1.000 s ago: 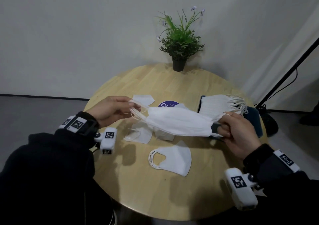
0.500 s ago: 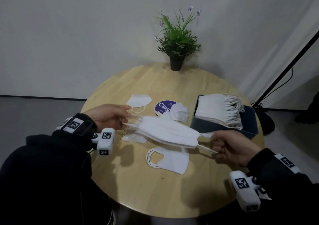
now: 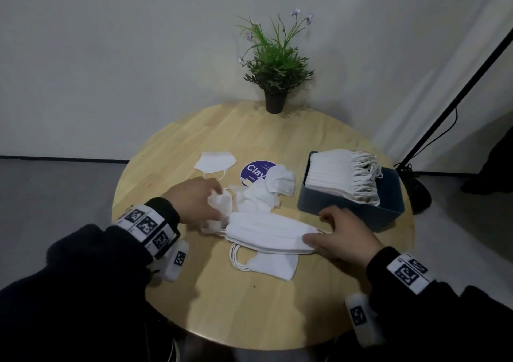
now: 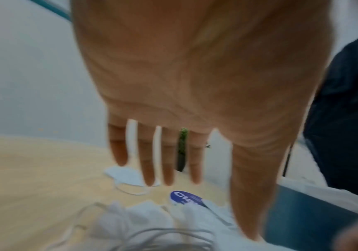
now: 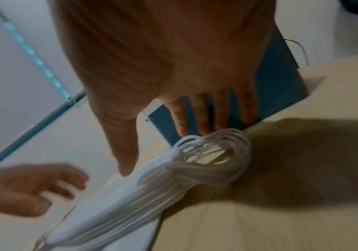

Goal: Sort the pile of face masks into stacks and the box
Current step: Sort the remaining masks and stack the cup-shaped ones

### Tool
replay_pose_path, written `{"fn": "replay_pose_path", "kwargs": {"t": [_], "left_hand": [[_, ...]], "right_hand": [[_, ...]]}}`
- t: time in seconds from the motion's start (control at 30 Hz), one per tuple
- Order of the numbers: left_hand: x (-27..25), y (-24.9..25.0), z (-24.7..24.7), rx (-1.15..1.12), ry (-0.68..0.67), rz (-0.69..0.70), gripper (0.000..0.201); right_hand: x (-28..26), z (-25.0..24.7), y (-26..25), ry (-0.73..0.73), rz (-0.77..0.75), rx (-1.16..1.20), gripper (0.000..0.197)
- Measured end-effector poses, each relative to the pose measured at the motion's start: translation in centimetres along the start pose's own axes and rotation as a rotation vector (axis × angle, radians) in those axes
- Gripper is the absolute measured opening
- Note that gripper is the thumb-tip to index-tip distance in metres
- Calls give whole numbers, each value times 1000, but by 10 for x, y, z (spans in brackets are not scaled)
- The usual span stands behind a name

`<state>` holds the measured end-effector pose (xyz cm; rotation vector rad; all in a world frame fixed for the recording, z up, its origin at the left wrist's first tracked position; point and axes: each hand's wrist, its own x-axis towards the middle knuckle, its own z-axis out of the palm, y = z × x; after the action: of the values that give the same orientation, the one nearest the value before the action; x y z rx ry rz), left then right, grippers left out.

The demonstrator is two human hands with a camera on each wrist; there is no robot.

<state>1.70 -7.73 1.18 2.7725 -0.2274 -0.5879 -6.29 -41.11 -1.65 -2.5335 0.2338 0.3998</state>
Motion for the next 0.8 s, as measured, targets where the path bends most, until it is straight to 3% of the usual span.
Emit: {"fn": "replay_pose_path", "kwargs": {"t": [0.07,0.13,0.23,0.4,0.47,0.6,0.8], "left_hand": [[-5,16,8,-25,9,240,74],[-8,34,22,1,-71,364,90],[-4,49,40,177,-144,370,101],[-3,52,45,329,-91,371,83],[-5,51,48,370,-52,383,80],[-6,53,53,419,7,396,97],[-1,50,54,496,94,463,91]], "right_hand": [[-2,5,-11,-14,-197,-122,94],[-3,13,-20,-76,-297,-187,102],[4,27,-24,-119,-310,-277,99],[17,37,-24,-102,-321,-318,75],[20,38,-24,-101,-322,-310,77],[19,39,-26,-117,-304,-375,89],[11,31,-31,-90,-291,-368,58]]}}
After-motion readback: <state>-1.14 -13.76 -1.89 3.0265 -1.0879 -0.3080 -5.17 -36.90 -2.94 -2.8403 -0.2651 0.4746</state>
